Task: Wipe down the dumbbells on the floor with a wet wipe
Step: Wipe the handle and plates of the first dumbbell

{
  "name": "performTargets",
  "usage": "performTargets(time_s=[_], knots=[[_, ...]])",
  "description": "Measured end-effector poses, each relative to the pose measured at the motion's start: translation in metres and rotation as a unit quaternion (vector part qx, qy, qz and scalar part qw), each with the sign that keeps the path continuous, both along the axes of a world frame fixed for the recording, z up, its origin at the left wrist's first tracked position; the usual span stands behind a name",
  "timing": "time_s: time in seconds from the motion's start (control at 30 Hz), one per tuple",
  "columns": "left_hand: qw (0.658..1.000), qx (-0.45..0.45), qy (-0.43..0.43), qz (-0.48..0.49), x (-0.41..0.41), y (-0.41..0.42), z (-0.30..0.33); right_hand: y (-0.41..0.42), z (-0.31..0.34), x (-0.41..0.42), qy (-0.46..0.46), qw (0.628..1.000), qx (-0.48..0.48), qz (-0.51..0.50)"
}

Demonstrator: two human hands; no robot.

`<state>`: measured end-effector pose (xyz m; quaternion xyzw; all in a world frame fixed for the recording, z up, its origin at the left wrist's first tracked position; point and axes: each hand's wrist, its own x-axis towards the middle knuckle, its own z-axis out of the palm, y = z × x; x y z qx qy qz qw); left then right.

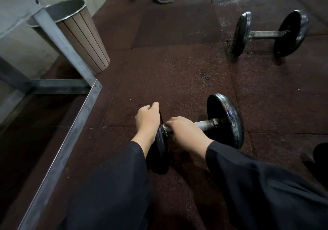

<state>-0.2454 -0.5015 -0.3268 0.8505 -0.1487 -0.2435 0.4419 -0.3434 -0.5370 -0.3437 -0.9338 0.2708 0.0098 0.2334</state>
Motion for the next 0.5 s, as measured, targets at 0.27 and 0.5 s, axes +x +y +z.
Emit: performTargets(time_s=[0.27,0.5], knots=[[1.000,0.007,0.002,0.001,0.002,-0.003,-0.001,0.022,-0.020,0.000,-0.111,0.991,-0.059,-0.057],[1.000,0.001,-0.009,-0.006,0.001,0.001,-0.002,0.032,-0.043,-0.012,-0.191,0.954,-0.223,-0.056]])
